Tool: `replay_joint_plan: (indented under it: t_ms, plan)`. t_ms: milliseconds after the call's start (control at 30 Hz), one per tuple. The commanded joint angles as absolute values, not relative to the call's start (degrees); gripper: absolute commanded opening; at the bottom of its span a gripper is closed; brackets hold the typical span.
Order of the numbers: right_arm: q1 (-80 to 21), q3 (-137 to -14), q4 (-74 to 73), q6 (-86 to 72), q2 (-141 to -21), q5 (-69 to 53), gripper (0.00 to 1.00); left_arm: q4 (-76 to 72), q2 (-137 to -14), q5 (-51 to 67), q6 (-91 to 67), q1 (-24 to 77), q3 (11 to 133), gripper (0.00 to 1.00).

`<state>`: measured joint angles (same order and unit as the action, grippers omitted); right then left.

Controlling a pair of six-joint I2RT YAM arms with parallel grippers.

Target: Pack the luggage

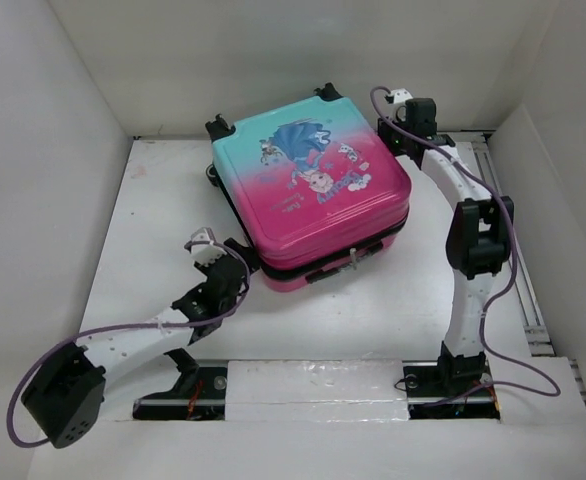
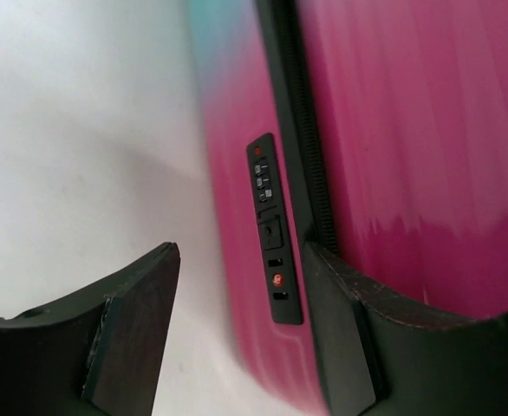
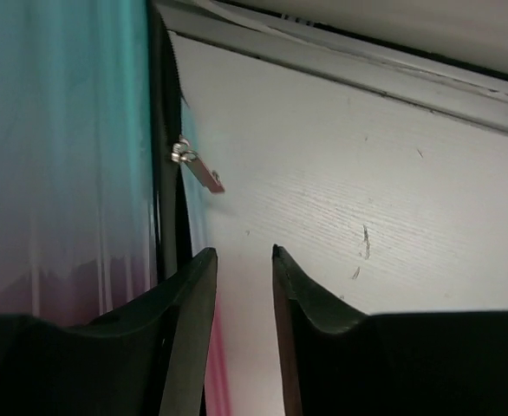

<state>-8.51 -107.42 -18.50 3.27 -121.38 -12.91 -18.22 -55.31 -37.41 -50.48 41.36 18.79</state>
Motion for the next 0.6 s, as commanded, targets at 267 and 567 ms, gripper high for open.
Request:
replay_joint_plan:
  t_ms: [267, 567]
  plan:
    - [-17.2, -117.3, -28.4, -1.3, -118.1, -32.8, 0.57, -16.7, -46.0, -38.0, -48.4, 55.8, 31.4, 0.60]
    - [-11.6, -104.5, -14.1, -11.2, -101.0, -30.3, 0.64, -17.3, -38.8, -53.7, -37.2, 55.8, 36.8, 0.80]
